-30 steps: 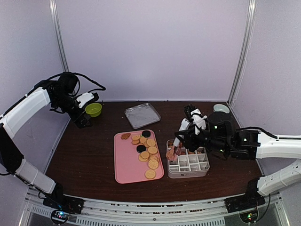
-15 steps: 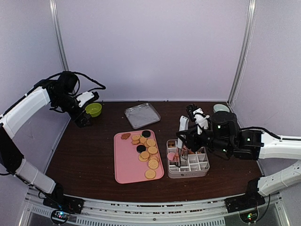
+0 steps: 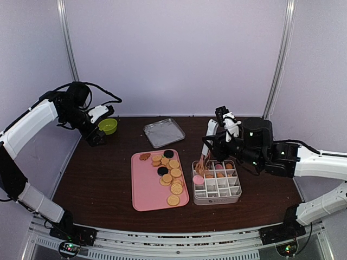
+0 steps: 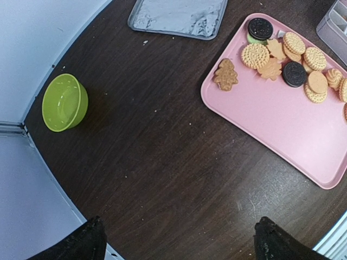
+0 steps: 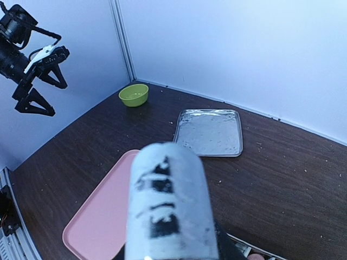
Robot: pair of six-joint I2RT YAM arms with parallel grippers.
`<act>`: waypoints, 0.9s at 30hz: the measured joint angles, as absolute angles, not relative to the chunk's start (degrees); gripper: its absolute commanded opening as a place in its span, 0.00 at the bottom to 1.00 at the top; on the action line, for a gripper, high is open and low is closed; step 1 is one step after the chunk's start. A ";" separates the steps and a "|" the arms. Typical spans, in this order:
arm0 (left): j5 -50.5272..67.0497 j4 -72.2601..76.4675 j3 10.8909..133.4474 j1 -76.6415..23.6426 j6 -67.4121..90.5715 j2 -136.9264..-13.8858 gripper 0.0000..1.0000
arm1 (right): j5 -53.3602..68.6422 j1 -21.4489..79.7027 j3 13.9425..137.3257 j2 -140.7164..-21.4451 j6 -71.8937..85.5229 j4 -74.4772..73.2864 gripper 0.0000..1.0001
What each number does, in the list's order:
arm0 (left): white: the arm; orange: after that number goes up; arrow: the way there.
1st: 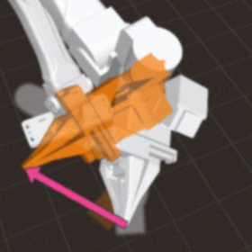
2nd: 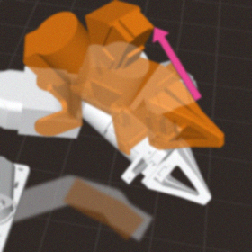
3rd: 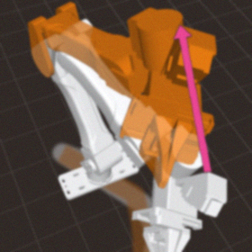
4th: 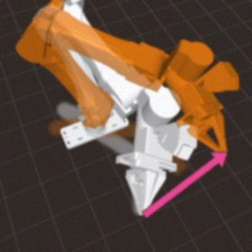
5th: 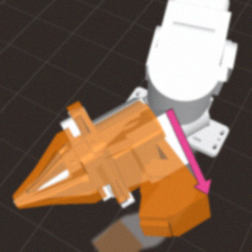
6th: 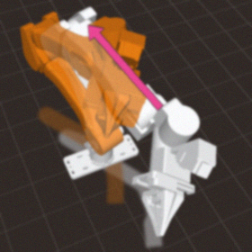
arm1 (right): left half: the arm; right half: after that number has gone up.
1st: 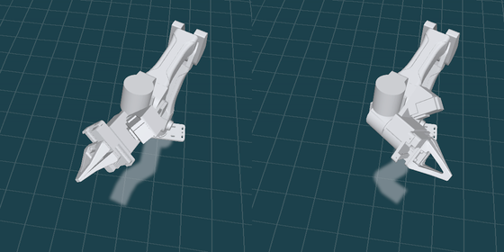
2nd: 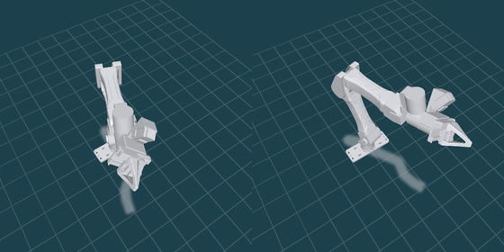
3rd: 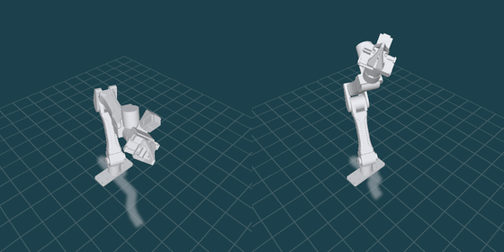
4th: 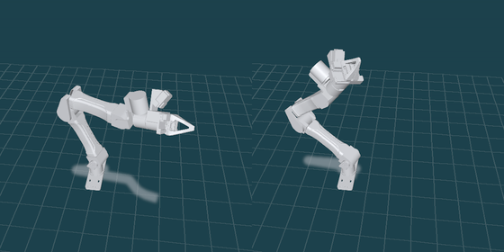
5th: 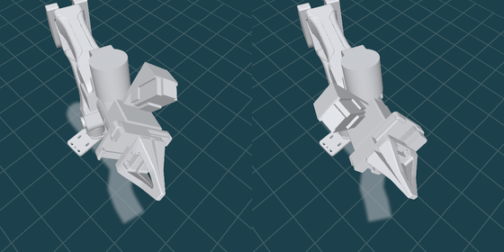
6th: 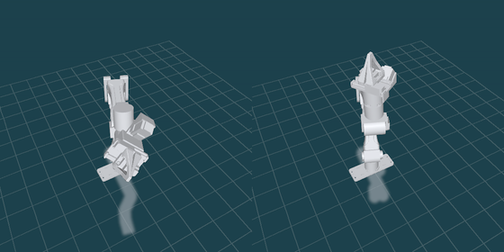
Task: Pack the cookies
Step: Place the fake cookies in the empty pocket of the box, then adjust the fake cookies in the empty pocket of the box.
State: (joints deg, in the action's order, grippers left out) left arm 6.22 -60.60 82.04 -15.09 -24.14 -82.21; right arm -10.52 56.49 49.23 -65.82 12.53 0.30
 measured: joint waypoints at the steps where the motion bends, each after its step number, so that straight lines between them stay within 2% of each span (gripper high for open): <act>1: 6.22 -60.64 82.04 -15.09 -24.14 -82.21 0.98 | -10.76 56.49 49.60 -66.74 12.38 1.21 0.32; 15: 6.13 -61.12 82.04 -15.09 -24.51 -82.21 0.98 | -12.14 56.51 52.25 -77.58 11.70 7.42 0.30; 27: 6.00 -61.14 82.04 -15.09 -24.56 -82.21 0.98 | -14.52 58.72 52.12 -78.11 10.44 7.97 0.29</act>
